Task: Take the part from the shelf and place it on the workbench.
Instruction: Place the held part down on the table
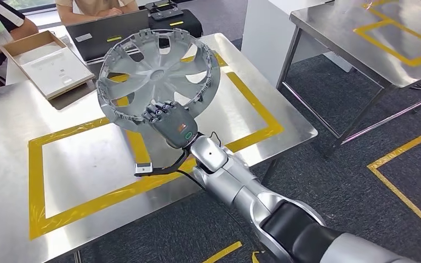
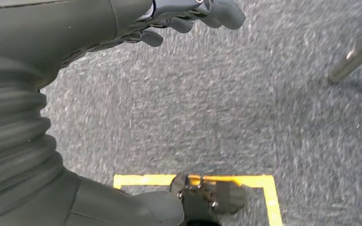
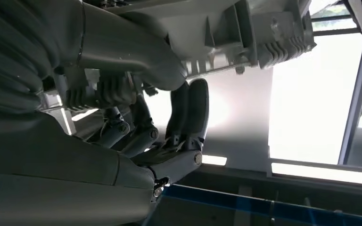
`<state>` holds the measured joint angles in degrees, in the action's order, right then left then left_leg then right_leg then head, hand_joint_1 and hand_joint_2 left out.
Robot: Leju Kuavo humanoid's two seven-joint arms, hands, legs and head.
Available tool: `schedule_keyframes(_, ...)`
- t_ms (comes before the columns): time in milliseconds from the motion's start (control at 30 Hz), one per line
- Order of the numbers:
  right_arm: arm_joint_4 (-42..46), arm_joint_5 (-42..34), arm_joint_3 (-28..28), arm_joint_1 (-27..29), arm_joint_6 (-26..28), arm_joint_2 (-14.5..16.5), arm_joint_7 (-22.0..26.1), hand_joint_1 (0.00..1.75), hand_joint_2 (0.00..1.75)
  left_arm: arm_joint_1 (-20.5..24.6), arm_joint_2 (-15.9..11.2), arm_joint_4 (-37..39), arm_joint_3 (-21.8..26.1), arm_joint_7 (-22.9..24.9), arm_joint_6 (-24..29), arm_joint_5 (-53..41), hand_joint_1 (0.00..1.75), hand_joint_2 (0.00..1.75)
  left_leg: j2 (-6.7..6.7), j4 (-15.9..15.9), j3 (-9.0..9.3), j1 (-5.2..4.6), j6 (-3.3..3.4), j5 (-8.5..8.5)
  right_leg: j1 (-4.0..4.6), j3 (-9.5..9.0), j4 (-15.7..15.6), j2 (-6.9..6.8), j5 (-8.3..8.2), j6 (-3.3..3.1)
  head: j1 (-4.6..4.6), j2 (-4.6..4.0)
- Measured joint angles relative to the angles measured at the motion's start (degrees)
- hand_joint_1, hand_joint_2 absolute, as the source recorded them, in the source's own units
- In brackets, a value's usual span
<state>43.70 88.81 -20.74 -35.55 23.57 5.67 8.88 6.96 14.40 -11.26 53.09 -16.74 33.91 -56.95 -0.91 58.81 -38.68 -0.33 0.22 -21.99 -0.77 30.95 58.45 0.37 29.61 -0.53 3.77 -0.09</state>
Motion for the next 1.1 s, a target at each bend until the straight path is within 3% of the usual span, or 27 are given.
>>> schedule_keyframes(100, -4.2, -0.2, -0.1, -3.3, 0.6, 0.6, 0.4, 0.0, 1.75, 0.0, 0.0, 0.0, -0.2, 0.8, 0.6, 0.8, 0.0, 0.0, -0.11, 0.0, 0.15, 0.0, 0.43, -0.28, 0.02, -0.52, -0.7, -0.13, 0.19, 0.18, 0.04, 0.0)
schedule_keyframes(200, -6.7, -0.5, -0.1, -4.9, 1.1, 1.0, 0.4, 0.0, 1.75, -0.1, 0.0, 0.0, -0.3, 1.3, 0.6, 1.0, 0.0, 0.0, -0.11, 0.0, 0.32, -0.01, 0.68, -0.41, 0.01, -0.81, -1.1, -0.18, 0.2, 0.76, 0.04, 0.0)
schedule_keyframes(333, -8.1, -0.7, -0.1, -5.3, 1.2, 1.0, 0.4, 0.0, 0.0, -0.1, 0.0, 0.0, -0.4, 1.5, 0.3, 1.2, 0.0, 0.0, -0.07, 0.0, 0.4, -0.01, 0.81, -0.38, -0.01, -0.88, -1.2, -0.18, 0.08, 1.32, 0.03, 0.0)
schedule_keyframes(767, -9.2, -1.2, -0.1, -5.3, 1.0, 1.0, 1.4, 0.0, 0.0, -0.1, -0.1, 0.0, -0.4, 1.9, -0.1, 0.6, 0.0, 0.0, -0.02, 0.0, 0.63, 0.03, 0.88, -0.25, 0.06, -1.0, -1.1, -0.16, -0.04, 1.57, 0.03, 0.0)
schedule_keyframes(900, -9.2, -1.7, 0.0, -5.3, 1.1, 1.2, 2.2, 0.0, 0.0, -0.1, -0.2, 0.0, -0.4, 1.6, -1.1, 0.6, 0.0, 0.0, 0.04, -0.3, 0.87, -0.1, 1.56, -0.19, -0.21, -1.34, -1.6, -0.14, -0.26, 2.43, 0.03, 0.0)
schedule_keyframes(967, -9.2, -1.9, 0.1, -5.3, 1.2, 1.2, 2.6, 0.0, 0.0, -0.1, -0.1, 0.0, -0.4, 1.2, -1.4, 0.5, 0.0, 0.0, 0.32, -1.3, 1.42, 0.28, 1.96, 0.32, -0.13, -0.78, 0.2, -0.13, 1.22, 2.64, 0.13, 0.0)
schedule_keyframes(1067, -9.2, -3.1, 0.4, -4.8, 1.3, 1.2, 4.4, 0.0, 0.0, -0.1, -0.1, 0.0, -0.4, 1.2, -1.6, 0.4, 0.0, 0.0, 0.61, -1.6, 1.33, 0.4, 2.22, 0.63, -0.13, 3.87, 10.5, -0.12, 6.96, 2.72, 0.39, 0.0)
schedule_keyframes(1100, -9.3, -3.8, 0.5, -4.5, 1.2, 1.2, 5.5, 0.0, 0.0, -0.1, -0.1, 0.0, -0.4, 1.2, -1.6, 0.4, 0.0, 0.0, 0.64, -1.5, 1.1, 0.41, 2.14, 0.68, -0.2, 5.32, 13.6, -0.13, 8.03, 2.8, 0.42, 0.0)
